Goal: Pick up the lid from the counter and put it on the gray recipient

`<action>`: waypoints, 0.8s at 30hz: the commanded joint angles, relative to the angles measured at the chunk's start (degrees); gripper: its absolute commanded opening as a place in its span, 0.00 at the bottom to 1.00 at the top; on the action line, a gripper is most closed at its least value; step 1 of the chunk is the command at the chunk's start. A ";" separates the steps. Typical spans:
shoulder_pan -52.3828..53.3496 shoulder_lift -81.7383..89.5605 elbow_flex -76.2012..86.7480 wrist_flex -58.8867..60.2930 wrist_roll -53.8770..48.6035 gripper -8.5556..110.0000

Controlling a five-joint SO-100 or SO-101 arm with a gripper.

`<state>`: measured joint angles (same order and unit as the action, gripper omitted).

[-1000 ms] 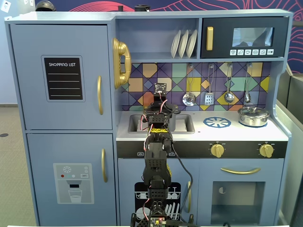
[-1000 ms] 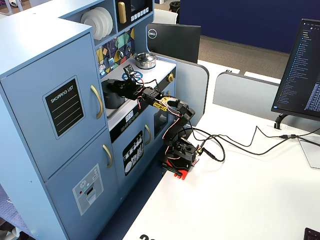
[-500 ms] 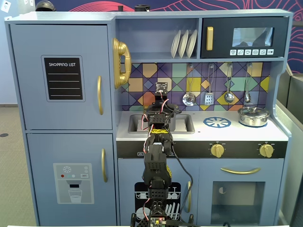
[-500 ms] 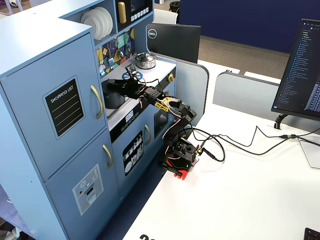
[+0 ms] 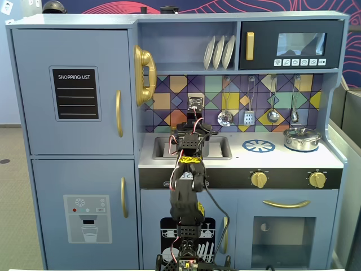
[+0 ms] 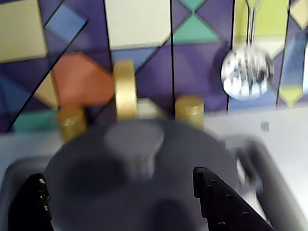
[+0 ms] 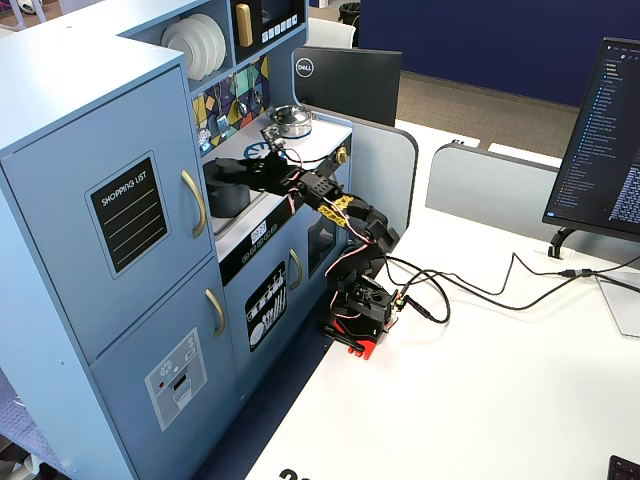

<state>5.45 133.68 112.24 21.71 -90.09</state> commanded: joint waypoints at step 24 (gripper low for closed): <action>-8.53 41.57 50.27 34.89 6.50 0.07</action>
<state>-1.05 172.88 156.62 60.47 -84.02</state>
